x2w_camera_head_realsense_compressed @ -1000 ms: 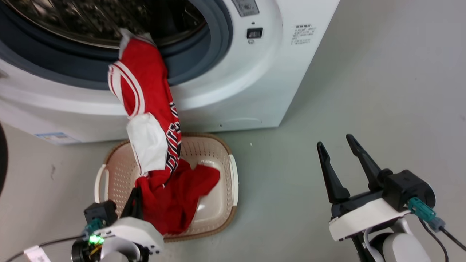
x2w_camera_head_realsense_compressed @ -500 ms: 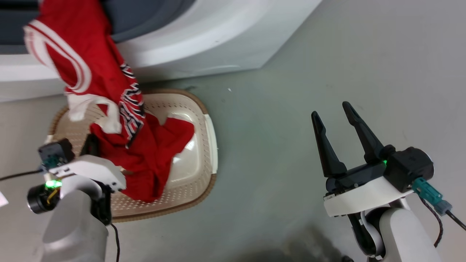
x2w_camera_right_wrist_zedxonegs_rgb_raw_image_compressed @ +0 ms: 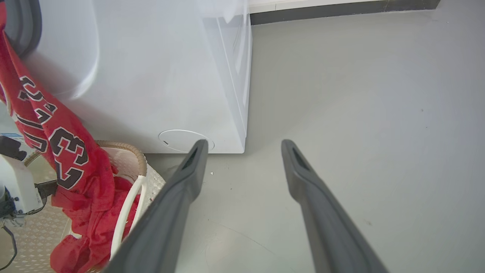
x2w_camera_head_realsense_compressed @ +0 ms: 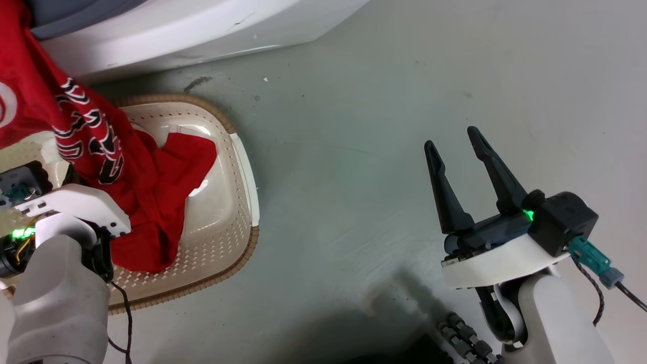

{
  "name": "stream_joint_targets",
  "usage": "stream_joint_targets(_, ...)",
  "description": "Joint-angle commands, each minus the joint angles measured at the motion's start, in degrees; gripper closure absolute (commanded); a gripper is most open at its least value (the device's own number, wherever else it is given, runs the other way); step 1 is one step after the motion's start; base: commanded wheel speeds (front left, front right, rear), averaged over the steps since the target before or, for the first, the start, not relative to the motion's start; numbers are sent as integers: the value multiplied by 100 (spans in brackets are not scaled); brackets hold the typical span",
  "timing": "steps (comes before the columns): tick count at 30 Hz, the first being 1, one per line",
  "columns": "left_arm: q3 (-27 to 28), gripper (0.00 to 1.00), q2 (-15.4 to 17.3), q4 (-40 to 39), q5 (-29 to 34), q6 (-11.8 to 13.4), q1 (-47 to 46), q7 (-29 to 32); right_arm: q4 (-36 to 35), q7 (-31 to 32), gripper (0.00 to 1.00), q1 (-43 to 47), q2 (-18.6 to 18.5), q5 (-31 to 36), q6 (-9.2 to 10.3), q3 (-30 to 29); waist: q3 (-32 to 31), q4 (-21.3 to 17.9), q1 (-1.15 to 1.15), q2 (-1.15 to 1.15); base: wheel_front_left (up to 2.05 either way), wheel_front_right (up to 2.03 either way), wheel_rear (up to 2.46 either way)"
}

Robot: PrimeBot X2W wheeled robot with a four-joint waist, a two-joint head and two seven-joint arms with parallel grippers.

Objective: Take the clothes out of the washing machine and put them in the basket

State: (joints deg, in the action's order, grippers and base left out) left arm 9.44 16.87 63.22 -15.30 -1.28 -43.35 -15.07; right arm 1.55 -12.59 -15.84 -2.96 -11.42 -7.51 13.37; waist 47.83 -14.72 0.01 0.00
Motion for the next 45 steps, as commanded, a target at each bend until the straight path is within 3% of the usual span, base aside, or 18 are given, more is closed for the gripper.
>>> stream_joint_targets(1, -12, 60, 35, 104, 25, 23, -108, -14, 22, -40, 0, -131, 16, -3, 4, 4, 32, -23, -1, 0, 0, 0, 0)
stream_joint_targets(3, -22, 0, 44, 210, 33, 6, -180, -14, 84, -60, 0, -165, 16, 5, 4, 12, -1, -8, -1, 0, 0, 0, 0)
stream_joint_targets(10, 15, 0, -91, 63, 40, -89, 136, -14, 230, -109, 0, -165, 16, 79, 4, -36, -486, 143, -1, 0, 0, 0, 0)
stream_joint_targets(22, 257, 0, -814, -1151, 235, -198, 1201, -14, 279, 106, 0, 232, 14, 224, 4, -198, -1715, 591, -1, 0, 0, 0, 0)
stream_joint_targets(30, 356, 0, -1099, -1767, 471, -310, 1389, -14, 162, 292, 0, 472, 14, 235, 4, -196, -2177, 747, -1, 0, 0, 0, 0)
stream_joint_targets(37, 355, 0, -946, -1690, 647, -393, 1008, -14, 45, 338, 0, 536, 14, 161, 4, -172, -2210, 672, -1, 0, 0, 0, 0)
stream_joint_targets(45, 139, 0, -480, -749, 849, -454, 155, -13, 78, 253, 0, 439, 15, 38, 4, -107, -1967, 471, -1, 0, 0, 0, 0)
